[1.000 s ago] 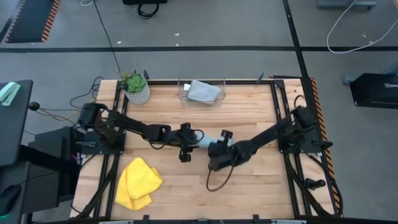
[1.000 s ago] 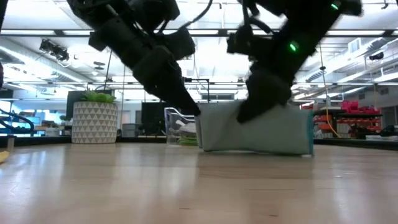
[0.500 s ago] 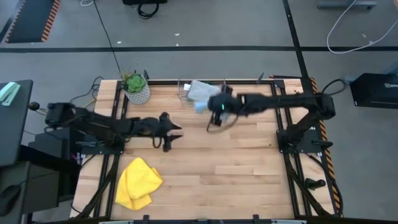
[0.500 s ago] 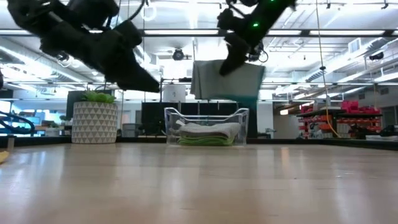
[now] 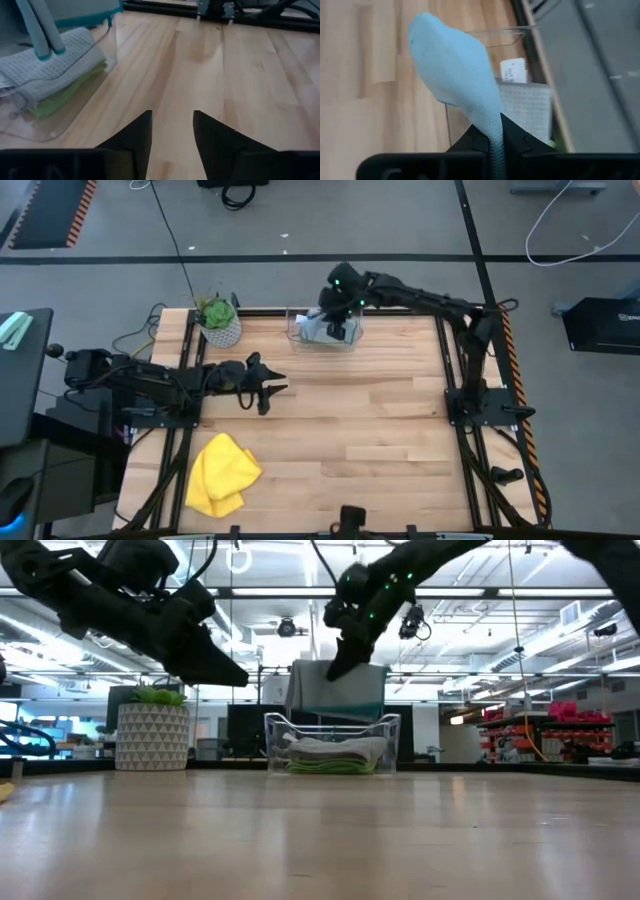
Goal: Fold microfiber towels
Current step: Stack the folded blue microfiber cloth on top of the gray microfiber cloth
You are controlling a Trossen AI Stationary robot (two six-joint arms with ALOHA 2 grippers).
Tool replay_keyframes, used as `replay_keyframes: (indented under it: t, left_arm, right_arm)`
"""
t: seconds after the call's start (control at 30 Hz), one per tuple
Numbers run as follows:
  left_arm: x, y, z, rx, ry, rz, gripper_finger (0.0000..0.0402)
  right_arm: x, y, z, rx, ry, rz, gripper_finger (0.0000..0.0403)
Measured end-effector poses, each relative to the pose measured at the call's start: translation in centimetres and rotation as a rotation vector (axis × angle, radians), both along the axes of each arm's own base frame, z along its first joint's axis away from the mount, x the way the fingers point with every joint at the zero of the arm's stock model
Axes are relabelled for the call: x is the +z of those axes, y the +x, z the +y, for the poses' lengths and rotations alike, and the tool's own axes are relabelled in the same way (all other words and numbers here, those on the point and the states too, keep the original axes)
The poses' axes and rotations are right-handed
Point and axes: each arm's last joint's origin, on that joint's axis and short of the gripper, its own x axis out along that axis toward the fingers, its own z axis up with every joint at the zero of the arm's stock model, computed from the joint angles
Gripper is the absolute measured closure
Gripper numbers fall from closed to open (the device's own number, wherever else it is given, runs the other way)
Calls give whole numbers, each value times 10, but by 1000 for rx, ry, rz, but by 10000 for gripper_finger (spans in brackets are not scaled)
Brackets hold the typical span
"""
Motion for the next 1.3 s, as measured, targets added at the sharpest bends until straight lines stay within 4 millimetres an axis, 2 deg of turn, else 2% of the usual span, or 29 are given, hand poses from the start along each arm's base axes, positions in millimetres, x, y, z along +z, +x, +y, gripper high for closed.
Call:
replay_keyframes:
  t: [0.1,0.3,0.43,0.63,0.8,0.93,1.07,1.17,1.23,1.3]
  left_arm:
    - [0,0,2,4,11,3,257]
    - [0,-1,6,21,22,6,262]
    - [0,-1,10,38,22,5,260]
    - [2,-1,16,65,25,-13,266]
    - [2,-2,18,75,25,-13,266]
    - [1,-2,18,77,20,-9,259]
    - [0,-2,17,80,5,6,253]
    - [-1,-3,17,83,-3,11,251]
    - [-2,-3,17,85,-11,17,252]
    - [-3,-4,17,92,-28,26,258]
  right_arm:
    - [-8,0,-22,17,100,-5,379]
    - [-39,1,-59,24,280,-26,379]
    - [-60,0,-72,22,359,-20,379]
    - [-76,-1,-84,16,402,-31,374]
    - [-77,-1,-93,-31,269,-14,336]
    - [-74,0,-97,-47,179,-5,274]
    - [-74,0,-96,-48,172,-3,204]
    - [-64,-1,-92,-61,137,2,165]
    - [-52,-1,-88,-65,103,-6,156]
    - [-47,1,-83,-55,73,-9,171]
